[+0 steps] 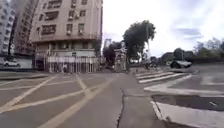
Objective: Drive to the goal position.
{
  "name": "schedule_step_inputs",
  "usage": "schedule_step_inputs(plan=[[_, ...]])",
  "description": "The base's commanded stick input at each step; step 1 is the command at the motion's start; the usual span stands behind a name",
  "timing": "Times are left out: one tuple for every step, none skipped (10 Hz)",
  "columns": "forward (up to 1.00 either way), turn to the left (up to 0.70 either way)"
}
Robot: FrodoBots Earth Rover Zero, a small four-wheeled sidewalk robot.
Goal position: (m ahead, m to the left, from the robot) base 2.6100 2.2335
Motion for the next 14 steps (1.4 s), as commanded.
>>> schedule_step_inputs(plan=[[0.70,0.00],[0.70,0.00],[0.70,0.00],[0.70,0.00],[0.70,0.00],[0.70,0.00],[0.70,0.00],[0.70,0.00],[0.70,0.00],[0.70,0.00],[0.70,0.00],[0.70,0.14],[0.70,0.14],[0.70,0.14]])
